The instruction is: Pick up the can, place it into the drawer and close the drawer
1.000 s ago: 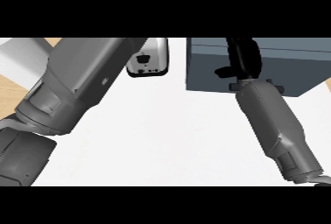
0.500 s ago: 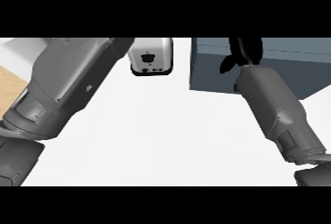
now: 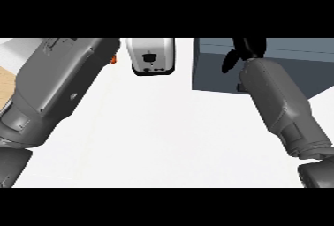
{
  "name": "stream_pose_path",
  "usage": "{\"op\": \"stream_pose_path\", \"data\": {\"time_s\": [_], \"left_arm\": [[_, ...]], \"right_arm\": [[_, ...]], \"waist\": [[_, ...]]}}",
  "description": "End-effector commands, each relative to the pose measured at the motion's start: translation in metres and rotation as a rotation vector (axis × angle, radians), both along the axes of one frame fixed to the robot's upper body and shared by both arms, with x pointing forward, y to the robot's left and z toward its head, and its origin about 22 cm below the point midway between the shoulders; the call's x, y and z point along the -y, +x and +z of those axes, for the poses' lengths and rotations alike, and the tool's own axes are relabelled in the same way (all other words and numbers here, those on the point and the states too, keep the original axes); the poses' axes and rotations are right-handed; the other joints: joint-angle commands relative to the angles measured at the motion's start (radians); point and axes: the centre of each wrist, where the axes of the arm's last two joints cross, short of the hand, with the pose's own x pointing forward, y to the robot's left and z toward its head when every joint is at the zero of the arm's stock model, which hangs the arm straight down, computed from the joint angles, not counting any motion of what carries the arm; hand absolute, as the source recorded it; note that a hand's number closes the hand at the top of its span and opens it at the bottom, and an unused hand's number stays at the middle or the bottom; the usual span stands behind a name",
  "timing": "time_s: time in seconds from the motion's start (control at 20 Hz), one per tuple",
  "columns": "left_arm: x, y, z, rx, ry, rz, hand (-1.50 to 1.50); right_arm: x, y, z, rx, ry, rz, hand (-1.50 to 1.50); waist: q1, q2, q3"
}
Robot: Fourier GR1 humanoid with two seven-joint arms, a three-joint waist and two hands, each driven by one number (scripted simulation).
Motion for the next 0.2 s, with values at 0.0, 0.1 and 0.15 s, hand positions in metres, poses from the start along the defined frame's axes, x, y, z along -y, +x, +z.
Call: {"op": "stream_pose_path", "data": {"time_s": [0.0,0.1,0.15], "left_arm": [[-0.012,-0.005,0.005,-0.018,-0.010,-0.013,-1.50],[-0.011,-0.009,-0.003,0.016,0.016,-0.027,-1.50],[-0.017,-0.009,0.006,0.024,-0.001,-0.016,-1.50]], "right_arm": [[-0.017,0.006,0.027,0.110,0.162,0.049,-1.50],[-0.021,0.010,0.042,0.127,0.176,0.041,-1.50],[-0.028,0.010,0.043,0.119,0.183,0.055,-1.50]], "waist": [[0.014,-0.017,-0.006],[0.034,-0.010,-0.007],[0.026,-0.008,-0.008]]}}
